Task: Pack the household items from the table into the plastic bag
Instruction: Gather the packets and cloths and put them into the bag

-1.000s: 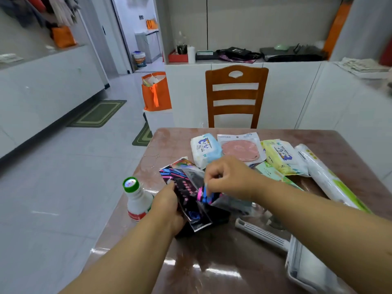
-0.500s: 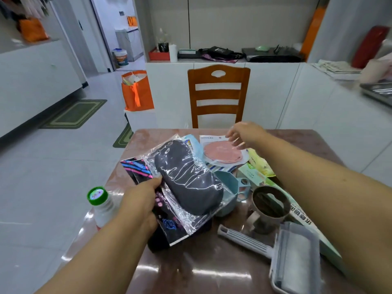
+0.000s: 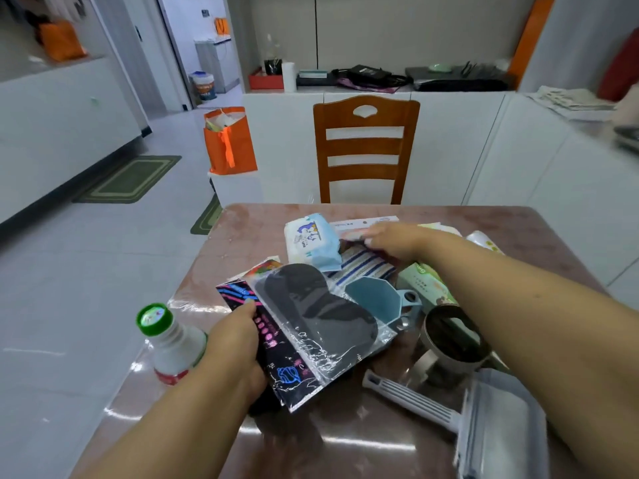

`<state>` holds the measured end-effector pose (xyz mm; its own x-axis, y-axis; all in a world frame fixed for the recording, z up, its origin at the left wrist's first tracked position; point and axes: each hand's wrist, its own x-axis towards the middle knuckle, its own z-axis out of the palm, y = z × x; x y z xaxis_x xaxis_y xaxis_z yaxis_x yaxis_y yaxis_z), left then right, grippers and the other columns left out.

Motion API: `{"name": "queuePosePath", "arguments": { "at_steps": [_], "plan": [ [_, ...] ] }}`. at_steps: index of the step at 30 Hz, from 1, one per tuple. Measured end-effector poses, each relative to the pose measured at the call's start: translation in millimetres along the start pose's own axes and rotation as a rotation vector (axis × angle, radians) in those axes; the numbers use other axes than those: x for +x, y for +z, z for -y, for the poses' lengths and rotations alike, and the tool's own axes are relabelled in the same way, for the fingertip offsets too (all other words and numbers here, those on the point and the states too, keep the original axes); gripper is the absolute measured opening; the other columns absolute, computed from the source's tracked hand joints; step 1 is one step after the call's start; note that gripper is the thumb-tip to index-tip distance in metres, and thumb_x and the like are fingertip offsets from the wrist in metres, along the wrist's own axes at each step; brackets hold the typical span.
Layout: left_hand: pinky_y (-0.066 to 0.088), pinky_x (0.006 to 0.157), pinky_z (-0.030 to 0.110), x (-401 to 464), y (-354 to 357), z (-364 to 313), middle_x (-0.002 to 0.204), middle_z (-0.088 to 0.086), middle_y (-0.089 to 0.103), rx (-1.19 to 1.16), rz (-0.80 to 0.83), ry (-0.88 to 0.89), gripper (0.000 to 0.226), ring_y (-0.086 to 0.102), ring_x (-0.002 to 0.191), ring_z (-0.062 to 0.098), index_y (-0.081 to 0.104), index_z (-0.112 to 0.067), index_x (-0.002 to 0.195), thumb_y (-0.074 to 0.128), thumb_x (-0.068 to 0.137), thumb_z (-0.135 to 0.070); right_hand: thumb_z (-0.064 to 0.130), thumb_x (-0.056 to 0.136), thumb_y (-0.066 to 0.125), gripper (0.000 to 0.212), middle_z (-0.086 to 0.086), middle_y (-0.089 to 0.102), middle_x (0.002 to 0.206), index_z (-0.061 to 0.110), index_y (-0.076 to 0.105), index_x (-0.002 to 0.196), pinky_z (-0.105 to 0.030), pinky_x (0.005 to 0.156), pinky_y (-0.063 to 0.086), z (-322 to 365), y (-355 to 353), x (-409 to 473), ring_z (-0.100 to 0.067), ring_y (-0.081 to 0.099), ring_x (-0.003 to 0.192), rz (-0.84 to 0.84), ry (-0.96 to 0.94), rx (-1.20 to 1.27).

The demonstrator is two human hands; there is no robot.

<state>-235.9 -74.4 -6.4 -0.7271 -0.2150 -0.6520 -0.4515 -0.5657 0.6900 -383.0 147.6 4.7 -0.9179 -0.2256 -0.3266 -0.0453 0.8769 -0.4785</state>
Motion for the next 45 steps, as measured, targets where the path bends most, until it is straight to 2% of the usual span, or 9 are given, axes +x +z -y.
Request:
{"name": "queuePosePath", "arguments": {
  "at_steps": [5,10,14,17,21,27,31,35,45],
  "plan": [
    [0.048,0.029,0.037,-11,-2,2,0.050,0.015,0.068,-0.002,0.009,-0.049,0.032,0.064,0.037,0.027,0.064,-0.005,0.075,0.047,0.095,-0.024,0.029,0.099,0.044,0.030,0.010,0.054,0.128,0.023,0.065,0.119,-0.022,0.087,0.039,32,-46,-68,-0.013,0.049,0.114,-0.310,-0.254,0.379],
    [0.057,0.050,0.042,-11,-6,1,0.067,0.017,0.074,-0.043,0.132,-0.061,0.030,0.072,0.058,0.031,0.070,-0.005,0.088,0.047,0.094,-0.023,0.029,0.093,0.053,0.024,0.027,0.057,0.116,0.035,0.072,0.107,-0.015,0.094,0.042,68,-15,-137,0.005,0.051,0.109,0.055,-0.550,0.379],
    [0.048,0.094,0.052,-24,-9,-12,0.123,0.025,0.062,-0.100,0.401,-0.078,0.044,0.060,0.112,0.041,0.061,-0.001,0.123,0.048,0.089,-0.026,0.014,0.095,0.052,0.026,0.000,0.060,0.122,0.009,0.069,0.115,-0.027,0.106,0.036,77,34,-153,-0.011,0.052,0.116,0.256,-0.682,0.256],
    [0.051,0.088,0.052,-26,-13,-9,0.124,0.026,0.061,-0.234,0.436,-0.171,0.055,0.060,0.111,0.044,0.058,0.001,0.123,0.051,0.090,-0.042,0.013,0.096,0.051,0.027,-0.008,0.062,0.117,-0.001,0.069,0.109,-0.026,0.103,0.039,77,49,-153,-0.015,0.056,0.109,0.312,-0.628,0.390],
    [0.056,0.044,0.039,-20,-11,4,0.071,0.023,0.072,0.058,0.206,-0.065,0.016,0.070,0.061,0.034,0.060,0.009,0.101,0.053,0.090,-0.001,0.036,0.093,0.049,0.033,0.007,0.070,0.102,0.017,0.075,0.087,-0.019,0.097,0.042,75,44,-150,-0.006,0.062,0.102,0.313,-0.573,0.486],
    [0.055,0.040,0.044,-20,-9,-6,0.063,0.015,0.073,0.043,0.206,-0.008,0.007,0.070,0.052,0.030,0.065,-0.002,0.087,0.058,0.086,-0.001,0.029,0.096,0.048,0.033,-0.008,0.066,0.075,0.014,0.061,0.070,-0.032,0.076,0.052,3,-6,-98,-0.023,0.065,0.075,-0.470,0.042,0.787],
    [0.055,0.041,0.043,-19,-10,-4,0.064,0.015,0.073,0.019,0.248,0.003,0.012,0.071,0.053,0.030,0.067,-0.002,0.082,0.056,0.086,-0.001,0.010,0.092,0.052,0.009,-0.010,0.055,0.069,0.005,0.059,0.093,-0.022,0.050,0.045,-55,-7,-71,-0.015,0.056,0.050,-0.368,0.414,0.708],
    [0.057,0.047,0.044,-18,-13,2,0.068,0.016,0.074,-0.017,0.299,-0.004,0.031,0.072,0.058,0.031,0.077,-0.005,0.060,0.057,0.085,-0.004,0.025,0.094,0.050,0.031,-0.020,0.068,0.100,-0.002,0.061,0.106,-0.043,0.087,0.053,-64,-3,-54,-0.034,0.066,0.088,-0.311,0.332,0.387],
    [0.057,0.049,0.045,-9,-17,11,0.075,0.020,0.074,0.014,0.225,-0.043,0.016,0.072,0.062,0.036,0.070,0.001,0.091,0.064,0.076,-0.003,0.040,0.091,0.055,0.040,-0.010,0.058,0.127,0.013,0.058,0.120,-0.035,0.085,0.040,-21,11,27,-0.023,0.052,0.095,0.022,0.249,-0.167]
  ]
}}
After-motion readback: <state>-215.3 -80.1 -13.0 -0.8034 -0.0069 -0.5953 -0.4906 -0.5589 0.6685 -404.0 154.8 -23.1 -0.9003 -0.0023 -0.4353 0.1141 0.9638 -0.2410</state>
